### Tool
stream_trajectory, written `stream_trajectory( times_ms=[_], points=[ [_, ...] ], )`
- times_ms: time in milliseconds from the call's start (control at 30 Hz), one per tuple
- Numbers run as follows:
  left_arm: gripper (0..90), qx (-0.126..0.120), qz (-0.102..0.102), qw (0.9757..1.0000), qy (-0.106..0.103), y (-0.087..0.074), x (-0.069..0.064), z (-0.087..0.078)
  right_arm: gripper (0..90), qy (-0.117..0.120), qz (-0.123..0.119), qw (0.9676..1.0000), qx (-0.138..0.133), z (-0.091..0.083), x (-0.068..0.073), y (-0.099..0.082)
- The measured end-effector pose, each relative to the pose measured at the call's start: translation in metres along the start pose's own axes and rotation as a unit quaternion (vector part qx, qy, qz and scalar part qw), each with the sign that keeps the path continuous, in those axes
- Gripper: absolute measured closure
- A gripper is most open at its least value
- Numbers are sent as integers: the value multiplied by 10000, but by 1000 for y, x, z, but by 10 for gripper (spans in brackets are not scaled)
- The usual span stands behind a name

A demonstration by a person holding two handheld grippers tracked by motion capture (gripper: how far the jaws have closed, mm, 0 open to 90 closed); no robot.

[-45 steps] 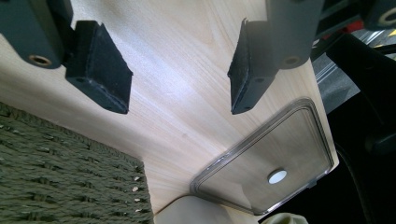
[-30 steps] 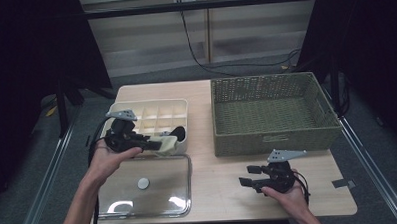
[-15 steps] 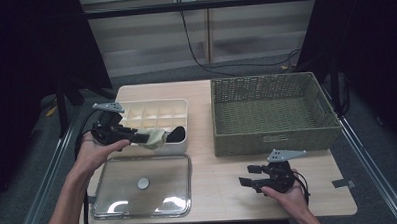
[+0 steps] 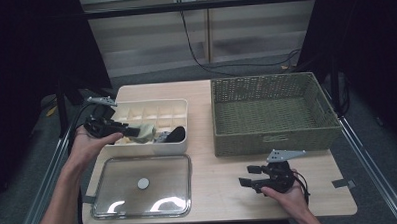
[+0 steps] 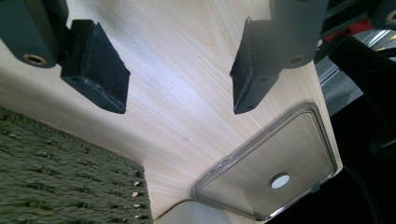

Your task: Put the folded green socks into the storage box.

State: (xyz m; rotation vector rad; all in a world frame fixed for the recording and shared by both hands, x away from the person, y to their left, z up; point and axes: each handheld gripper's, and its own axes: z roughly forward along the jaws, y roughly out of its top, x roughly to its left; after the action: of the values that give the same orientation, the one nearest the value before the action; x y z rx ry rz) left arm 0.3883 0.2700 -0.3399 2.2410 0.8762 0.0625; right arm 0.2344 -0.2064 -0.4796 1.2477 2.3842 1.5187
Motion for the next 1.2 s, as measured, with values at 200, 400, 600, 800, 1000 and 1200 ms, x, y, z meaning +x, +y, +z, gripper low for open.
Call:
stream_trajectory(
  times_ms=[200,400,600,800,1000,1200],
  points=[
    [707,126,-45,9999,110,1,13,0,365,22,-16,10000,17,1,0,0],
    [707,215,-163,9995,166,0,21,4,365,10,-24,10000,26,1,0,-1],
    [707,495,-151,9983,281,5,28,6,365,15,-19,10000,48,1,0,-1],
    [706,780,-129,9961,403,9,33,18,365,0,-2,10000,46,1,1,-2],
    [707,1033,-166,9934,479,14,31,30,365,-1,-5,10000,49,1,1,-2],
    [706,1135,-243,9920,487,12,36,37,365,8,-12,10000,49,0,0,-2]
  ],
)
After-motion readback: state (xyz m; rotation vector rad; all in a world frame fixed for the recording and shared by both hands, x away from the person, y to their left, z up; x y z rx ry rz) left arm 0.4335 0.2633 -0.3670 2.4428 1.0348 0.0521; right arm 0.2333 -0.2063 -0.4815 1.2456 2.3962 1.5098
